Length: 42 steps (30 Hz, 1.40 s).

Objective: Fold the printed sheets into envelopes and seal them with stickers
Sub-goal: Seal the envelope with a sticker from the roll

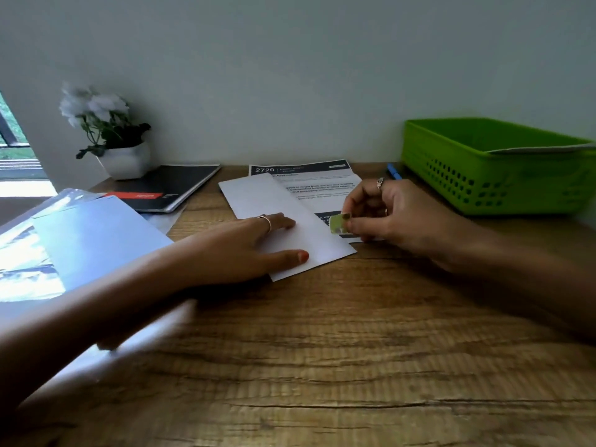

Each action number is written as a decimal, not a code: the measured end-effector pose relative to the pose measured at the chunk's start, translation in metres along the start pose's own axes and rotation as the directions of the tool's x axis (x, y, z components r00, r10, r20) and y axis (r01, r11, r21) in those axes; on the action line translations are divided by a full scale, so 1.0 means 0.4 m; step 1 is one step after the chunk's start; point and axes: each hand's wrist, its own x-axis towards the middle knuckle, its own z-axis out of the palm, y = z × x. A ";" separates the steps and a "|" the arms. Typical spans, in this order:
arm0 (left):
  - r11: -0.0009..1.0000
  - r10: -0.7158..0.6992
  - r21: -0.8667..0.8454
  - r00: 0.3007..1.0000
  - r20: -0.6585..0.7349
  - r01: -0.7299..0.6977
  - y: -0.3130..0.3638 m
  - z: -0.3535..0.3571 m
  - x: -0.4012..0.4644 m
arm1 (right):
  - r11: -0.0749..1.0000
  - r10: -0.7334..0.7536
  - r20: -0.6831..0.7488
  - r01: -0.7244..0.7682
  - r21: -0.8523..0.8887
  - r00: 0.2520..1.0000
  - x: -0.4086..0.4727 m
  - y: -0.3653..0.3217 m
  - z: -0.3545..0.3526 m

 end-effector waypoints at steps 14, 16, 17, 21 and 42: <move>0.987 0.153 0.065 0.986 -0.066 -0.149 -0.025 0.014 -0.009 | 0.996 -0.074 0.091 0.077 -0.034 0.993 -0.030 -0.004 0.015; 0.985 0.167 0.061 0.982 -0.087 -0.162 -0.015 0.013 -0.018 | 0.994 -0.078 0.091 0.084 -0.066 0.993 -0.030 -0.001 0.016; 0.984 0.174 0.052 0.980 -0.096 -0.170 -0.008 0.014 -0.021 | 0.994 -0.076 0.087 0.082 -0.072 0.993 -0.029 0.002 0.017; 0.982 0.189 0.048 0.976 -0.109 -0.184 -0.002 0.018 -0.026 | 0.994 -0.074 0.069 0.079 -0.071 0.995 -0.027 0.006 0.013; 0.981 0.182 0.095 0.977 -0.115 -0.171 -0.026 0.027 -0.018 | 0.956 -0.133 0.126 0.160 -0.245 0.983 -0.040 0.001 0.023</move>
